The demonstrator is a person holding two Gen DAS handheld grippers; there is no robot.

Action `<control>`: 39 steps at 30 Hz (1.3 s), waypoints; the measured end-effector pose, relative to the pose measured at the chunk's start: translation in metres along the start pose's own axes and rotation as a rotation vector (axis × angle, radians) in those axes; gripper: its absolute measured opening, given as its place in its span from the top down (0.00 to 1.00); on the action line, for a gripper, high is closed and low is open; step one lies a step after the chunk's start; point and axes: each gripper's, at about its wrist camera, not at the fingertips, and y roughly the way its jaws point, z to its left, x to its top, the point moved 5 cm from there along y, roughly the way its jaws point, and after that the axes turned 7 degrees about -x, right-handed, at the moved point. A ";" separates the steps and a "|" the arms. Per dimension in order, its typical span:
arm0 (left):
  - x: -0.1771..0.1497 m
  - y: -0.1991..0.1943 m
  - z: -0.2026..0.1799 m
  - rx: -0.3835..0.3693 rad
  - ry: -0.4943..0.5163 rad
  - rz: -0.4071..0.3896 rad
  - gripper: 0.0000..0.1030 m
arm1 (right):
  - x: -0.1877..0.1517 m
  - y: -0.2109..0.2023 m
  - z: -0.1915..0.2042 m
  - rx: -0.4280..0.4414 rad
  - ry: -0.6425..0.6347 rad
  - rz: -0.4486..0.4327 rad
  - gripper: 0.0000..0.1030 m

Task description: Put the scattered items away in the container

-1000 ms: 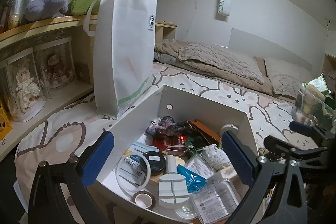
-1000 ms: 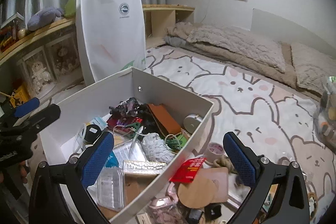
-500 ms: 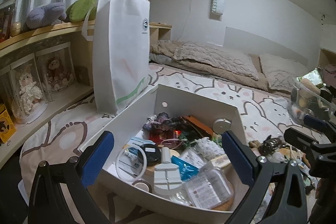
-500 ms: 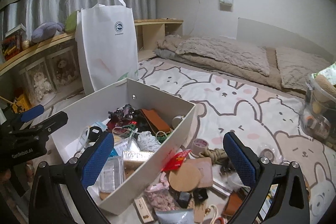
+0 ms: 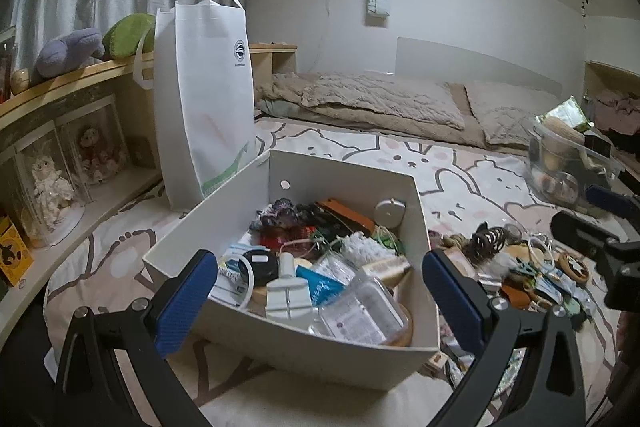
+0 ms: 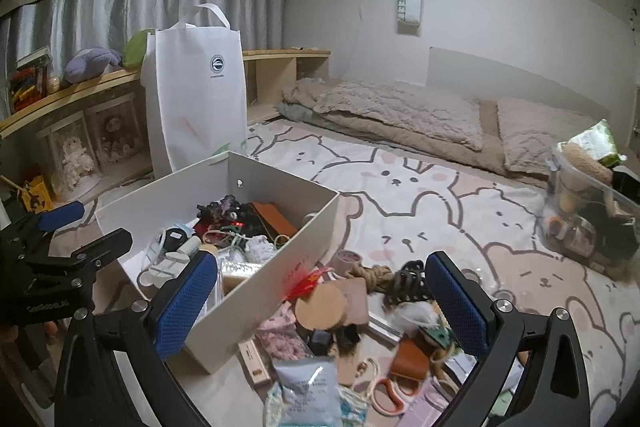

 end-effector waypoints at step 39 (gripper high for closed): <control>-0.046 -0.096 -0.026 -0.088 0.109 -0.063 0.00 | -0.081 -0.103 -0.040 -0.122 0.078 -0.059 0.00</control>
